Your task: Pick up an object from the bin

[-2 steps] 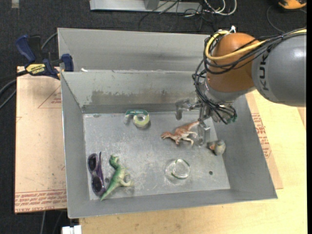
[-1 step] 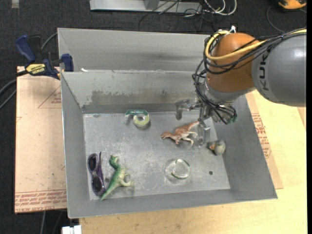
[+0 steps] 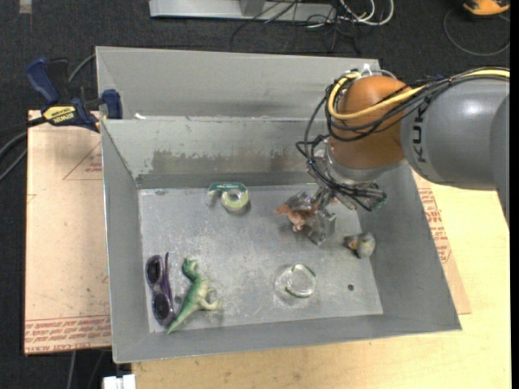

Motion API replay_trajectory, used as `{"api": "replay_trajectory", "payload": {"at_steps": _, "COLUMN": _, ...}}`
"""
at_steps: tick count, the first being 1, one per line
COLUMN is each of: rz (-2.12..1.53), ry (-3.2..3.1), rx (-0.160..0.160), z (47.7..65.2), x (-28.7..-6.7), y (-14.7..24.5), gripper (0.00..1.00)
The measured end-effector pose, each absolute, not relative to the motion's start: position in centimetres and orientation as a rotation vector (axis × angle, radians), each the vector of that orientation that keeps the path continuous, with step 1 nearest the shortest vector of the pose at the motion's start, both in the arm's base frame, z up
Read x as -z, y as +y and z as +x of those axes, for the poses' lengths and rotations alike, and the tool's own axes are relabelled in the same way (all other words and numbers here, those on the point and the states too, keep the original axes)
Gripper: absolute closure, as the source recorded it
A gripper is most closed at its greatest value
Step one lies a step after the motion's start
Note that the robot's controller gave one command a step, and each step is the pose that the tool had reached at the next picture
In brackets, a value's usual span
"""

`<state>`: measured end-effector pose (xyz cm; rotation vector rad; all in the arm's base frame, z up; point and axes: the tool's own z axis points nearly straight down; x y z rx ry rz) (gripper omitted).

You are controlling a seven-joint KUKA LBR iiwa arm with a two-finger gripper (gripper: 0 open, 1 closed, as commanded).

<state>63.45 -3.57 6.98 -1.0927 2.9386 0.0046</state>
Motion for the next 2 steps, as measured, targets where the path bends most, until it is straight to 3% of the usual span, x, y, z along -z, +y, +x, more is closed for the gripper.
{"api": "replay_trajectory", "payload": {"at_steps": 1, "rz": -1.092, "ry": 2.939, "rx": -0.005, "z": 63.5, "x": -7.0, "y": -3.6, "gripper": 1.0}}
{"api": "replay_trajectory", "payload": {"at_steps": 2, "rz": -1.146, "ry": 2.914, "rx": -0.006, "z": 65.0, "x": -11.5, "y": -1.3, "gripper": 1.0}}
